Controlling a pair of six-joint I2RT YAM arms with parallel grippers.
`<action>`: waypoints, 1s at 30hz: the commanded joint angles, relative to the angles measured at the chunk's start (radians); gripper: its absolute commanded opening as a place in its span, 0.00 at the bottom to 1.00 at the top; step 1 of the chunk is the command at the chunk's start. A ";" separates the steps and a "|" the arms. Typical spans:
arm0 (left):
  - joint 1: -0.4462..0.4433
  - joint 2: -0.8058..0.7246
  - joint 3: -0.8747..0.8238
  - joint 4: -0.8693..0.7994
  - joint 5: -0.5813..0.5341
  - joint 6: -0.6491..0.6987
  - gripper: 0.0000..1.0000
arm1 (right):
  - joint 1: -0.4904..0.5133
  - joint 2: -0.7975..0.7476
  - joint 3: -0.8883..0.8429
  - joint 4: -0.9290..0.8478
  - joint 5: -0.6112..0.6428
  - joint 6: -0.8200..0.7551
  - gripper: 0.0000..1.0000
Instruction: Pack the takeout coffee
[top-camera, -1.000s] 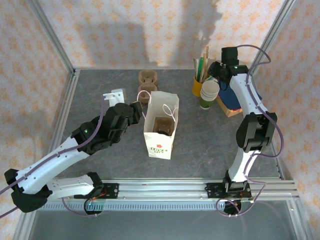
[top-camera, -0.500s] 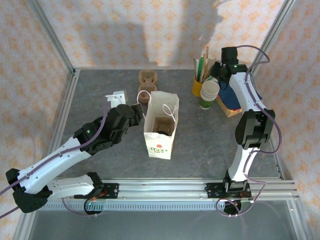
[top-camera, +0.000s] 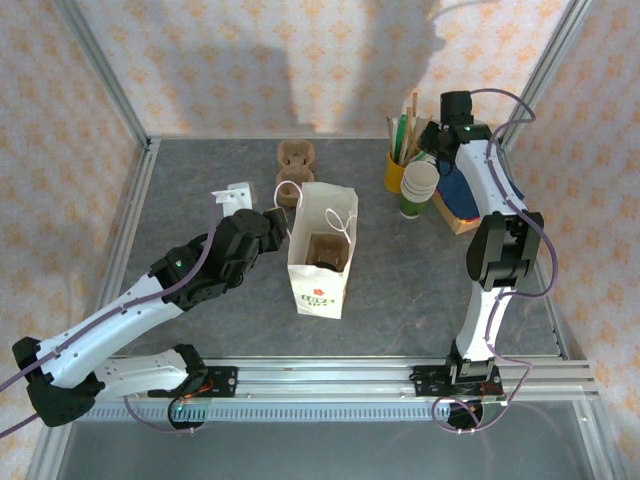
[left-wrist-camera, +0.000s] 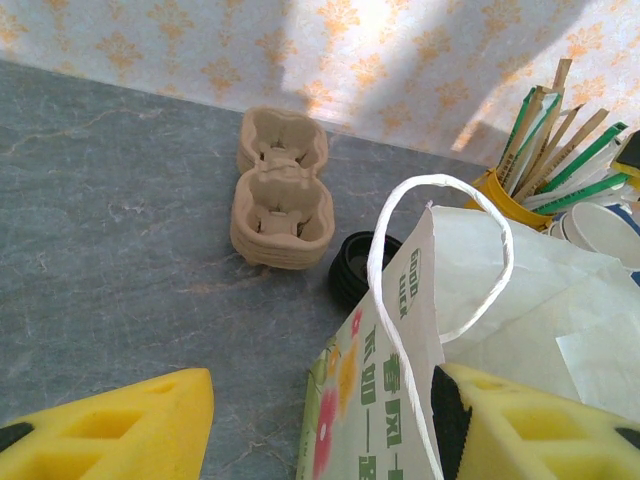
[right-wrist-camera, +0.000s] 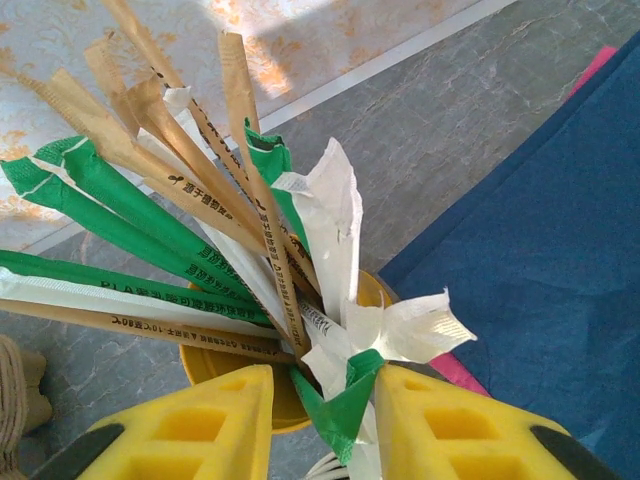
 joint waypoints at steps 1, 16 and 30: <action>0.010 -0.015 -0.013 0.018 0.006 0.015 0.62 | -0.006 0.004 0.039 -0.020 0.016 -0.008 0.31; 0.012 -0.008 -0.024 0.025 0.016 0.011 0.62 | -0.006 0.008 0.075 -0.018 0.005 -0.014 0.10; 0.013 -0.012 -0.023 0.024 0.018 0.013 0.62 | -0.006 -0.103 0.161 -0.044 -0.122 -0.052 0.00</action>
